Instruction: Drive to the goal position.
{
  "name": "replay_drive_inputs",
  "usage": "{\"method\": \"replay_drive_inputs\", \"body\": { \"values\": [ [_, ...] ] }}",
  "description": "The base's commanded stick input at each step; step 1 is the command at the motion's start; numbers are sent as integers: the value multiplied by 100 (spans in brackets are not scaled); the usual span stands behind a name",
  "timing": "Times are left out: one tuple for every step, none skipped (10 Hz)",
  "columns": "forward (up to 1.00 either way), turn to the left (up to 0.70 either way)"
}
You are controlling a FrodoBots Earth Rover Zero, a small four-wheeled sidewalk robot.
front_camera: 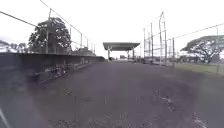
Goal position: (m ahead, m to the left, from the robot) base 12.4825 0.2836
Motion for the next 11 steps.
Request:
{"method": "replay_drive_inputs", "body": {
  "values": [
    [70, 0],
    [70, 0],
    [70, 0],
    [70, 0],
    [70, 0],
    [70, 0],
    [70, 0],
    [70, 0],
    [70, 0],
    [70, 0],
    [70, 0]
  ]
}}
